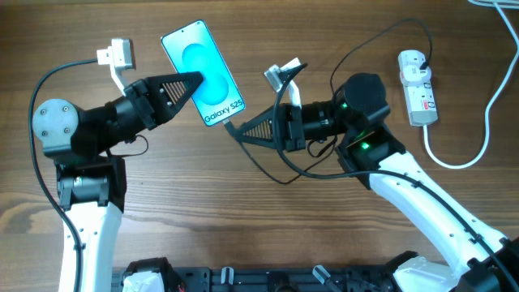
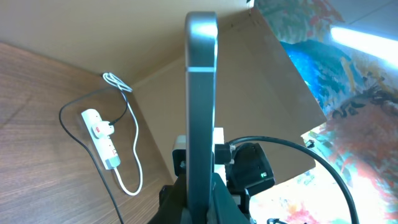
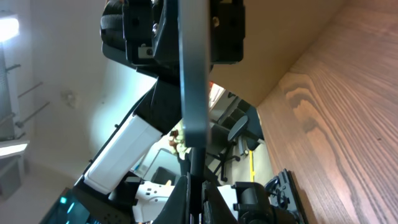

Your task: Plug charger to phone and switch on socket

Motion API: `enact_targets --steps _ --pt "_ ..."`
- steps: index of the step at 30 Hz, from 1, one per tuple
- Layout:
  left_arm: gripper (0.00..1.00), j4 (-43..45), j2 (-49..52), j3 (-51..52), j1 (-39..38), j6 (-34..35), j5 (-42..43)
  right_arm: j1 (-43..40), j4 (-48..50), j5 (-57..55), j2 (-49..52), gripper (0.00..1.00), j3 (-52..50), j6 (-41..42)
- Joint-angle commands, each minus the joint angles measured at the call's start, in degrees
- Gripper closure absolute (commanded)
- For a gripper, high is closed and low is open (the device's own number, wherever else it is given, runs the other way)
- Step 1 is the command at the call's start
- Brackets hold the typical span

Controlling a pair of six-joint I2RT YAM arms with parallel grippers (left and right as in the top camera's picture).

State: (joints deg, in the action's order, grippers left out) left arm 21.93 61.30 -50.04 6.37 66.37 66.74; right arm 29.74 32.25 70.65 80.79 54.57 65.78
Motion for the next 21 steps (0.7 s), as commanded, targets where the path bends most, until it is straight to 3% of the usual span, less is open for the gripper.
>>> enact_targets --steps 1,21 --pt "0.96 0.55 -0.37 -0.74 -0.15 0.17 -0.81 0.31 0.39 -0.31 0.66 0.96 0.15 -0.28" --pt "0.96 0.35 -0.37 -0.74 -0.15 0.15 -1.22 -0.79 0.28 2.71 0.63 0.96 0.15 -0.66"
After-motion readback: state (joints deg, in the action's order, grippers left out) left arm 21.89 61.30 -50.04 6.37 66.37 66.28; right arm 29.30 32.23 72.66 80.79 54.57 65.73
